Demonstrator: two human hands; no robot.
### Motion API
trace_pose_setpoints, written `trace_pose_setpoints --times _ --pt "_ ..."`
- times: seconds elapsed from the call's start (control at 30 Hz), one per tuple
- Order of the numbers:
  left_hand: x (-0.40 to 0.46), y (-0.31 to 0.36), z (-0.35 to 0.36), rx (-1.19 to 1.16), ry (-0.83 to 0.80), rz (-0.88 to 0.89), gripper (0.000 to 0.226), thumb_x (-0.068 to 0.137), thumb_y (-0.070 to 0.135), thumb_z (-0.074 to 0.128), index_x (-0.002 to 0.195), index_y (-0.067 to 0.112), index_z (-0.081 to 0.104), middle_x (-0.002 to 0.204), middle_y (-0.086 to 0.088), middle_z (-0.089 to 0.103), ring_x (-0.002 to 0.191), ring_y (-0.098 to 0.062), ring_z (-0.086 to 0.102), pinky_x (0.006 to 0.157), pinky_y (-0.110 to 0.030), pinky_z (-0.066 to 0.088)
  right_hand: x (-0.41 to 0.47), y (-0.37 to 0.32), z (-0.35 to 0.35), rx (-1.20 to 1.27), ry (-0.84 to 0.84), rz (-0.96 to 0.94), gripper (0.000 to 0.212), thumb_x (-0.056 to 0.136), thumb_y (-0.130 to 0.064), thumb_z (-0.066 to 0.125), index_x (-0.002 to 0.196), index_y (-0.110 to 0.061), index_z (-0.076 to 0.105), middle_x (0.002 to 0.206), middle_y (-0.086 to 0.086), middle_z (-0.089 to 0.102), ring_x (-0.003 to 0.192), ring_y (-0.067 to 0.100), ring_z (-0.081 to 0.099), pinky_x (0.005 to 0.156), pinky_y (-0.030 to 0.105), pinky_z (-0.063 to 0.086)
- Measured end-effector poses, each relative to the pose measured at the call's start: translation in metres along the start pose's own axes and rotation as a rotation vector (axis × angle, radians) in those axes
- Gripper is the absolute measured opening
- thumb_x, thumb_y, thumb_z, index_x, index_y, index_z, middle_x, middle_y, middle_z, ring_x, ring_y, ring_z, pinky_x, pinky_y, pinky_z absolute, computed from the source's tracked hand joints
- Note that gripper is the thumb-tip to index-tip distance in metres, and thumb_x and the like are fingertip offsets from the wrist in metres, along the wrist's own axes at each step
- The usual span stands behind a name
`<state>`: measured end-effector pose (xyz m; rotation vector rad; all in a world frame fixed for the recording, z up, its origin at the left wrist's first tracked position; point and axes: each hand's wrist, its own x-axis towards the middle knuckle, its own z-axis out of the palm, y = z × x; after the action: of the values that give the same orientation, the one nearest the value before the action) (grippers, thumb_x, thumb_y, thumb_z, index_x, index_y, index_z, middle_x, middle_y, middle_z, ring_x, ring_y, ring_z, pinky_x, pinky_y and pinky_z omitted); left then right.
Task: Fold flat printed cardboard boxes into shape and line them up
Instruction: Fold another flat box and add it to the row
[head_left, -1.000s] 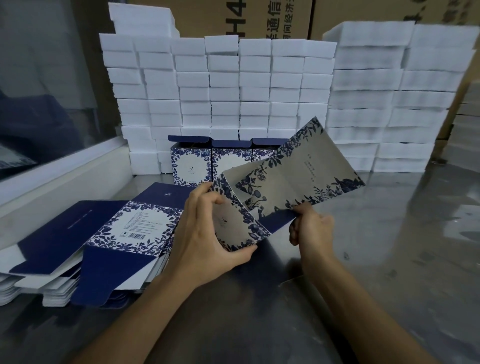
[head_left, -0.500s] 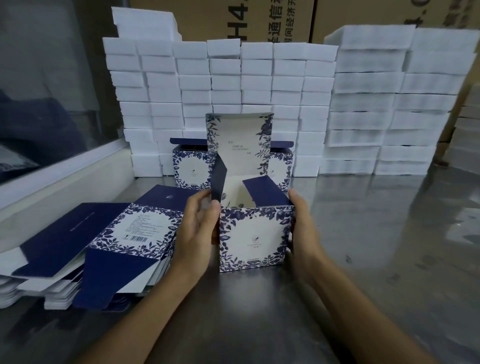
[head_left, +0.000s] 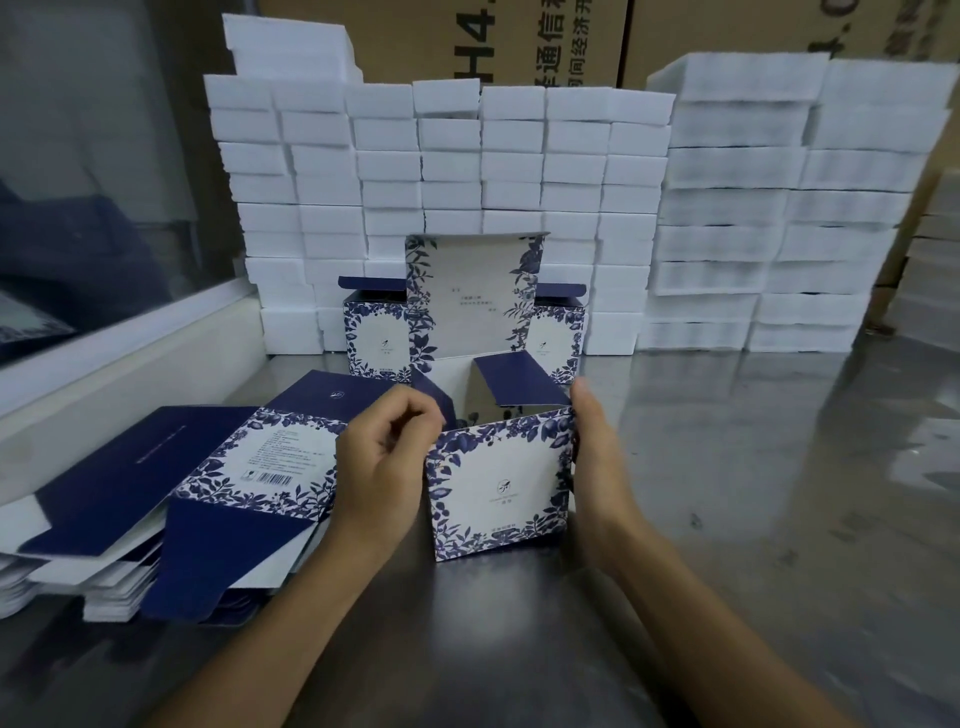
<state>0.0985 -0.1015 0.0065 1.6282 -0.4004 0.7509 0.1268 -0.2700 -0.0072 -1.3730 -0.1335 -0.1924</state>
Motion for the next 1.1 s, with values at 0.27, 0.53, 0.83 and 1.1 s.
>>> trace_pose_setpoints --times 0.27,0.53,0.83,1.1 --pt "0.004 0.003 -0.007 0.061 0.168 -0.03 0.009 0.074 0.009 0.042 0.071 0.009 0.051 0.044 0.01 0.039 0.044 -0.007 0.03 0.047 -0.024 0.028 -0.01 -0.006 0.003 -0.365 -0.096 -0.116 0.091 0.066 -0.095 0.044 0.14 -0.041 0.05 0.138 -0.02 0.057 0.127 -0.001 0.051 0.114 0.037 0.038" --pt "0.001 -0.002 0.006 -0.299 0.163 -0.445 0.024 0.073 0.009 0.054 0.095 0.017 0.049 0.047 -0.007 0.044 0.035 -0.022 0.041 0.039 -0.032 0.045 -0.016 -0.022 0.001 -0.515 0.197 -0.309 0.054 0.076 -0.087 0.042 0.088 -0.04 0.066 0.082 -0.019 0.069 0.081 0.006 0.065 0.074 0.033 0.049" --pt "0.003 -0.02 0.001 -0.225 0.263 -0.645 0.02 0.092 0.019 0.051 0.077 0.011 0.061 0.06 -0.01 0.059 0.043 -0.017 0.058 0.038 -0.027 0.044 -0.018 -0.016 -0.005 -0.524 0.099 -0.551 0.061 0.082 -0.069 0.052 0.117 -0.022 0.071 0.096 -0.005 0.076 0.066 -0.005 0.055 0.063 0.009 0.038" --pt "0.005 -0.02 -0.004 -0.282 0.308 -0.621 0.029 0.093 0.021 0.054 0.065 0.016 0.056 0.047 -0.001 0.053 0.039 -0.012 0.053 0.037 -0.024 0.043 -0.02 -0.014 -0.003 -0.379 0.142 -0.596 0.047 0.082 -0.074 0.05 0.098 -0.035 0.072 0.067 -0.015 0.067 0.057 0.01 0.057 0.054 0.025 0.044"
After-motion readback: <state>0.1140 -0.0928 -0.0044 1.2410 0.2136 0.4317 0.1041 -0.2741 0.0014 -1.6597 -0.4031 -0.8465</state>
